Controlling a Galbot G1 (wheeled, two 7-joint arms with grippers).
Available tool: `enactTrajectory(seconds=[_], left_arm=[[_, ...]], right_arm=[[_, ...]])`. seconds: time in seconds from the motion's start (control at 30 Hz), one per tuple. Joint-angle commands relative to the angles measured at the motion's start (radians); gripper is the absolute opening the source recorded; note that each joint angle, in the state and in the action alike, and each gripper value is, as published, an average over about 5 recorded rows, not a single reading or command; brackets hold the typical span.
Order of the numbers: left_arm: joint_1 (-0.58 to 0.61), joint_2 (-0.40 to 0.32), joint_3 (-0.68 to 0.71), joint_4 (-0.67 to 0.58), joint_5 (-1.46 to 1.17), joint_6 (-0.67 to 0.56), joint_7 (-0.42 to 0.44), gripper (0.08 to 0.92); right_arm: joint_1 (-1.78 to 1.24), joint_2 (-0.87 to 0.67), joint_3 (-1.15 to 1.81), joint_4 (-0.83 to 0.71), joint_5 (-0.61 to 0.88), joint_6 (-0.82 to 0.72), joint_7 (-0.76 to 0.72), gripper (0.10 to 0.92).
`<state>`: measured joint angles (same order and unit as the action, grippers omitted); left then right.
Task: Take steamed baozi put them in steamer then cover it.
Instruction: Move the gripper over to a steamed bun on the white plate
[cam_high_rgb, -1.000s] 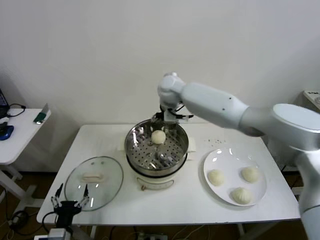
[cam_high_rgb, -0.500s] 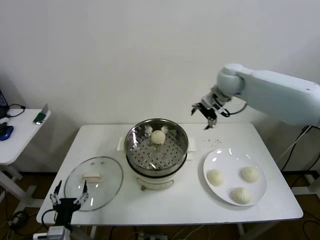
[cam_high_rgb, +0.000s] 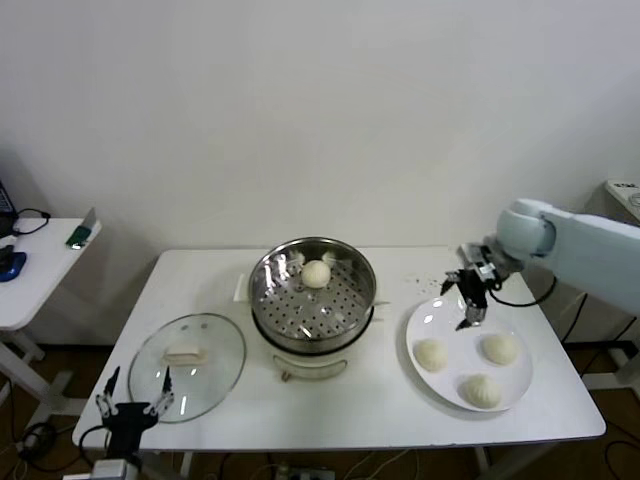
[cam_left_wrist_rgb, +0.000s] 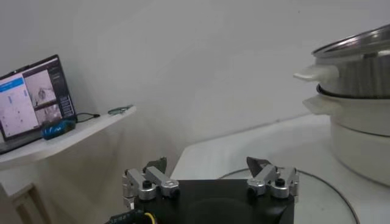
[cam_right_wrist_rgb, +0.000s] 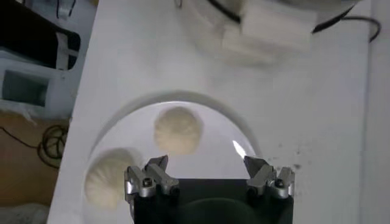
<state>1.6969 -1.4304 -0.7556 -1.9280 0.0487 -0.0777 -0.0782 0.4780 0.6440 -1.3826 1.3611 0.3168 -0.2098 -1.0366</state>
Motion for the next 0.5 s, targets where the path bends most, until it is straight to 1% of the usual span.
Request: enactTrajectory(seconds=[0.03,0.5], left_arm=[[0.005,-0.002,-0.001,0.0,0.003,0.001,-0.001,0.823],[0.019,-0.012,-0.003,0.005,0.014,-0.003,-0.001,0.823]], right_arm=[[-0.282,-0.054,0.163,-0.015,-0.07,-0.054,0.021,0.823],[-0.369,0.068,0.247,-0.1,-0.101,-0.051,0.047,0.823]])
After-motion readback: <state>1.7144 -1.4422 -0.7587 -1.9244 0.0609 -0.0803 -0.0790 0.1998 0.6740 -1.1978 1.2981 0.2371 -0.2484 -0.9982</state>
